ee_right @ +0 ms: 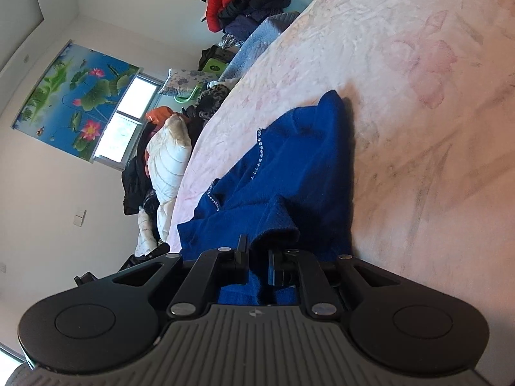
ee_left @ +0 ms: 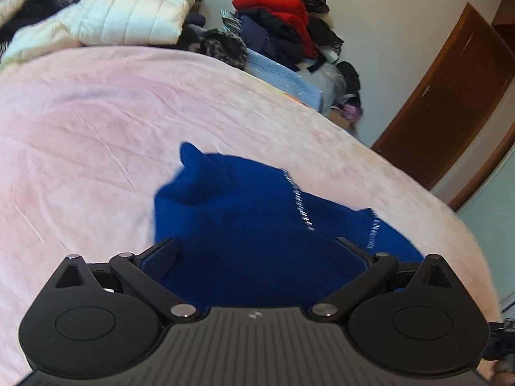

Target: Fold small clothes

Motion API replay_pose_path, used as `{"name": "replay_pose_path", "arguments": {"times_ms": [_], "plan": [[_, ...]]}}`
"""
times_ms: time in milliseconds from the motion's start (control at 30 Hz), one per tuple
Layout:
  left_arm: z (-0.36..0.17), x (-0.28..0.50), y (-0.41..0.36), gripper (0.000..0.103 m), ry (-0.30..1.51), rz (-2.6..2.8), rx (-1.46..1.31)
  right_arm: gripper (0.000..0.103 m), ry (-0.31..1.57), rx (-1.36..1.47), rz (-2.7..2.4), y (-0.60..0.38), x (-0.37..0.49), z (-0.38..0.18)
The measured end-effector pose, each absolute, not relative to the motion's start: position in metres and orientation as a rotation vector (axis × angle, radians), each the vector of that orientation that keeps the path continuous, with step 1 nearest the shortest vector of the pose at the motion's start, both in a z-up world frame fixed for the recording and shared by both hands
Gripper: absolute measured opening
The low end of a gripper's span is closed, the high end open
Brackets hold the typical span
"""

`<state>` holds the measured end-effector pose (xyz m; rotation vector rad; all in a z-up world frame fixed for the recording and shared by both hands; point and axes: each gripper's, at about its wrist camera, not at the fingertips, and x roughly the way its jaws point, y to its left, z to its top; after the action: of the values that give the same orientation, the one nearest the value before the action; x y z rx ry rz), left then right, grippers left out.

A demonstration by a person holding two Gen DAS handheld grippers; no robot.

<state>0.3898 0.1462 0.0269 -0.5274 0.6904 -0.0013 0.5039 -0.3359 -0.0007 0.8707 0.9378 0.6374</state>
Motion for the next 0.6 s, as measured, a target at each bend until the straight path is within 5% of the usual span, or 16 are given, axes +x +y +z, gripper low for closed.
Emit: {"name": "replay_pose_path", "arguments": {"times_ms": [200, 367, 400, 433, 467, 600], "plan": [[0.002, 0.351, 0.169, 0.103, 0.704, 0.086, -0.951, 0.017, 0.946, 0.893, 0.642, -0.340, 0.504, -0.009], [-0.001, 0.363, 0.172, 0.096, 0.688, 0.118, -0.948, 0.017, 0.938, 0.894, 0.660, -0.337, 0.504, -0.008], [-0.003, 0.370, 0.173, 0.069, 0.688, 0.123, -0.940, 0.017, 0.936, 0.901, 0.660, -0.337, 0.504, -0.009], [-0.005, 0.377, 0.175, 0.027, 0.712, 0.141, -0.933, 0.017, 0.933, 0.908, 0.658, -0.336, 0.504, -0.010], [-0.008, 0.384, 0.177, 0.013, 0.746, 0.155, -0.936, 0.017, 0.932, 0.913, 0.653, -0.336, 0.505, -0.011], [-0.008, 0.390, 0.184, 0.004, 0.714, 0.186, -0.952, 0.015, 0.908, 0.931, 0.661, -0.333, 0.505, -0.005]]}}
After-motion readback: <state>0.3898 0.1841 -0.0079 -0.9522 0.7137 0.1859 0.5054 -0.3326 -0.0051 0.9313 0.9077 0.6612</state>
